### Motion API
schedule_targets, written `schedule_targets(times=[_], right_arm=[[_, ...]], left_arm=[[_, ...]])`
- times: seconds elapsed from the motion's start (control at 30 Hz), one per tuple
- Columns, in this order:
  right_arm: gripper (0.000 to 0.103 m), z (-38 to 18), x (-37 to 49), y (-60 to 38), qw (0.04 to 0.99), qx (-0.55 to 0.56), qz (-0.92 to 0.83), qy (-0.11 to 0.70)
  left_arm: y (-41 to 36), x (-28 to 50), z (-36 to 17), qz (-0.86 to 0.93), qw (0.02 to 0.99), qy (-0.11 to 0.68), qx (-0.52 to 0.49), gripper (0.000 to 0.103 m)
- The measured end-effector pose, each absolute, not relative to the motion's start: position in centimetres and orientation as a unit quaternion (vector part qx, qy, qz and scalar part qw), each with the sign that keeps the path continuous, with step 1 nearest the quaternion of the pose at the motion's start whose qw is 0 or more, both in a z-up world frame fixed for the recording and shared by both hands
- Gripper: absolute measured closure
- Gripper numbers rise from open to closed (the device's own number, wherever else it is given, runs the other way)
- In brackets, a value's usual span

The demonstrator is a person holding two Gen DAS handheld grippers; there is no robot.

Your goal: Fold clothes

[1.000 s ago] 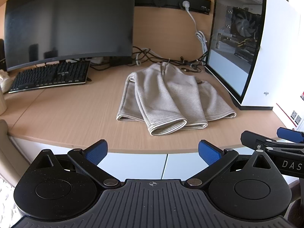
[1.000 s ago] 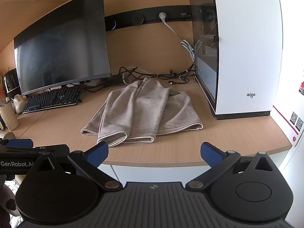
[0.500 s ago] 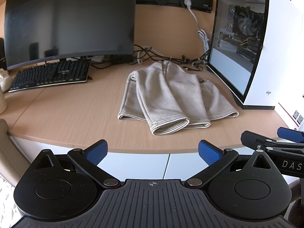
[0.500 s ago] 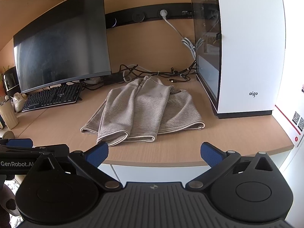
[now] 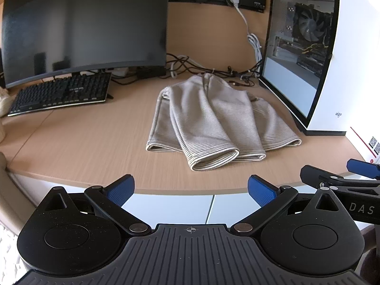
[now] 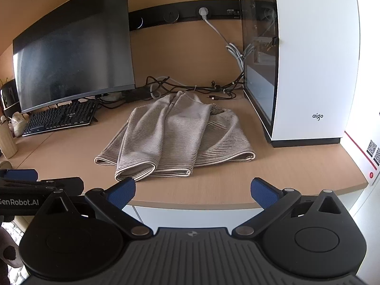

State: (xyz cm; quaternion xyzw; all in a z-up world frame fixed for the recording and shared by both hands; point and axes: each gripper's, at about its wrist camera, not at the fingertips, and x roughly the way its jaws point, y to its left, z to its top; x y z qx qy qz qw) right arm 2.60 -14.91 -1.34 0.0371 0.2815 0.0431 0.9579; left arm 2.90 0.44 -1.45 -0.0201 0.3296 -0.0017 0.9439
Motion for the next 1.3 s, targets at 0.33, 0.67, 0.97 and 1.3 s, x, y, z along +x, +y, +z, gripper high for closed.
schedule_targets(times=[0.33, 0.67, 0.97, 1.3], right_arm=[[0.0, -1.4, 5.4, -14.5, 0.954, 0.036, 0.038, 0.296], [0.0, -1.8, 10.4, -12.7, 0.946, 0.041, 0.015, 0.32], [0.0, -2.0, 16.5, -11.5, 0.924, 0.085, -0.035, 0.37], [0.0, -4.0, 22.3, -11.4, 0.888, 0.13, -0.127, 0.422]], left_arm=[[1.3, 5.7, -1.6, -0.009, 0.938, 0.345, -0.027, 0.0], [3.6, 11.4, -2.3, -0.036, 0.929, 0.367, -0.033, 0.0], [7.3, 18.9, -3.3, -0.138, 0.902, 0.401, -0.085, 0.0], [8.8, 29.1, -6.2, -0.229, 0.851, 0.446, -0.154, 0.0]])
